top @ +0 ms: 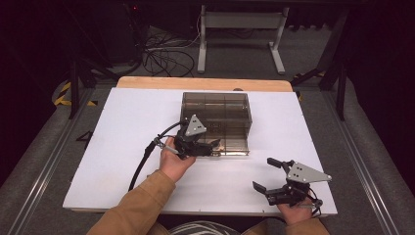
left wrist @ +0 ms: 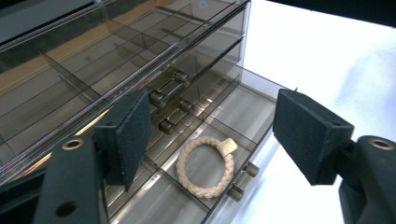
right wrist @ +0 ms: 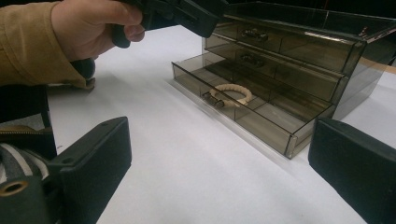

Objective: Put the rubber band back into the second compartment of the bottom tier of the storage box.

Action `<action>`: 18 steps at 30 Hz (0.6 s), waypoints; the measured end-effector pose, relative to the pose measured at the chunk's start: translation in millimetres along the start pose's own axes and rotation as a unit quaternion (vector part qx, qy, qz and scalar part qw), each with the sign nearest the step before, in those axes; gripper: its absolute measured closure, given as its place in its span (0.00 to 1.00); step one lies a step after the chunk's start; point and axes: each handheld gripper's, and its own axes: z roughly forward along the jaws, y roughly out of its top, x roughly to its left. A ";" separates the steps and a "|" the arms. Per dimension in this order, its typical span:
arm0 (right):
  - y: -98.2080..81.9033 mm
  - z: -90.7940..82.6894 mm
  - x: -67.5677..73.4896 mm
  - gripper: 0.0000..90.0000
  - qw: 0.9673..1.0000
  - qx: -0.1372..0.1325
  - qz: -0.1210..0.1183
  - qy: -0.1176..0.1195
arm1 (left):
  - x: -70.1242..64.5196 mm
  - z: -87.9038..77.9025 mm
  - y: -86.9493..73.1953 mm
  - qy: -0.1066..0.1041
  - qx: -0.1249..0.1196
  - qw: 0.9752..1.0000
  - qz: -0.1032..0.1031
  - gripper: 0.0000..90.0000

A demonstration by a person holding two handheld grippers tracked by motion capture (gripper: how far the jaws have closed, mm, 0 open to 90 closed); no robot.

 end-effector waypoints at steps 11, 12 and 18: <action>0.0 0.4 0.7 0.07 1.000 0.001 0.002 0.001 | -0.9 -15.3 3.3 -0.015 -0.021 1.000 -0.003 0.16; 0.0 0.4 0.8 0.07 1.000 0.001 0.001 0.001 | -1.0 -17.2 3.2 -0.018 -0.021 1.000 -0.002 0.15; 0.0 0.6 0.8 0.07 1.000 0.001 0.001 0.001 | -5.0 -30.9 3.7 -0.015 -0.025 0.999 0.012 0.11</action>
